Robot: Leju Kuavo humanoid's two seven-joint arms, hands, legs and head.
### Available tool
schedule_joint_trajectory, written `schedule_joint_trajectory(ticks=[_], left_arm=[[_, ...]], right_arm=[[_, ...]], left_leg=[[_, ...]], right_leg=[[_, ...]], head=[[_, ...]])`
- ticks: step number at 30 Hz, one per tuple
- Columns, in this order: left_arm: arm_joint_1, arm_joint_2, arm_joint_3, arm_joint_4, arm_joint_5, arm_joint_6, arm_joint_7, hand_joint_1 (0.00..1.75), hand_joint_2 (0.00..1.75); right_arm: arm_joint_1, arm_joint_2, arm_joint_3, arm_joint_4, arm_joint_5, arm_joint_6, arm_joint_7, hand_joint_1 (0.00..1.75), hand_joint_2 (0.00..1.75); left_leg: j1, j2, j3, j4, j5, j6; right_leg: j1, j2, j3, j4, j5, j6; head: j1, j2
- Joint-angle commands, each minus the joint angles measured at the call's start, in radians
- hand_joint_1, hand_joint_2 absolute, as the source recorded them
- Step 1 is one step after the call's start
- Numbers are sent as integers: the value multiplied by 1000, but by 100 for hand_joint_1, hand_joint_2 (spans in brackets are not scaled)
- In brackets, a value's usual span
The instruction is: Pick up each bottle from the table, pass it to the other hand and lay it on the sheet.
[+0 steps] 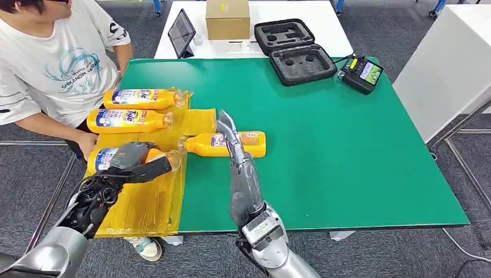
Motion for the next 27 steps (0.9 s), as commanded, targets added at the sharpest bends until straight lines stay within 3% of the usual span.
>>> schedule_joint_trajectory(ticks=[1, 17, 18, 20, 21, 25, 27], left_arm=[[-15, 0, -58, 181, -31, -71, 13, 2, 175], [-24, -6, -49, 240, -3, -161, -7, 0, 175], [-22, -6, -48, 236, 10, -187, -23, 0, 0], [-19, -9, -34, 235, 38, -222, -36, 0, 0], [-17, -12, -24, 230, 56, -236, -47, 0, 0], [-3, -31, 76, 209, 223, -371, -102, 0, 0], [4, -59, 213, 200, 417, -484, -97, 0, 0]], right_arm=[[-37, 15, -37, 87, -9, 28, 2, 0, 0], [-50, 26, -45, 113, -10, 21, 2, 0, 0], [-51, 25, -44, 114, -10, 18, 2, 0, 0], [-53, 26, -45, 118, -9, 12, 2, 0, 0], [-52, 25, -44, 120, -9, 13, 2, 0, 175], [-49, 23, -37, 140, -2, 7, 2, 0, 175], [-50, 24, -36, 153, 0, 0, 2, 0, 175]], left_leg=[[0, 1, 5, -2, -1, -1], [0, 1, 8, -2, -1, -1], [0, 0, 7, -2, -1, 0], [0, 1, 9, -2, -1, -1], [-1, 1, 9, -2, -1, 0], [-1, 1, 11, -2, -1, 0], [-1, 1, 12, -2, -1, -1]], right_leg=[[0, 2, 4, -2, 0, 0], [0, 2, 7, -2, 0, -1], [0, 2, 8, -1, 0, 0], [0, 2, 9, -2, 0, -1], [0, 2, 9, -1, 0, -1], [-1, 2, 12, -1, -1, 0], [0, 3, 12, -2, 0, 0]], head=[[0, 0], [0, 0], [0, 0], [0, 0], [0, 0], [0, 0], [0, 0]])
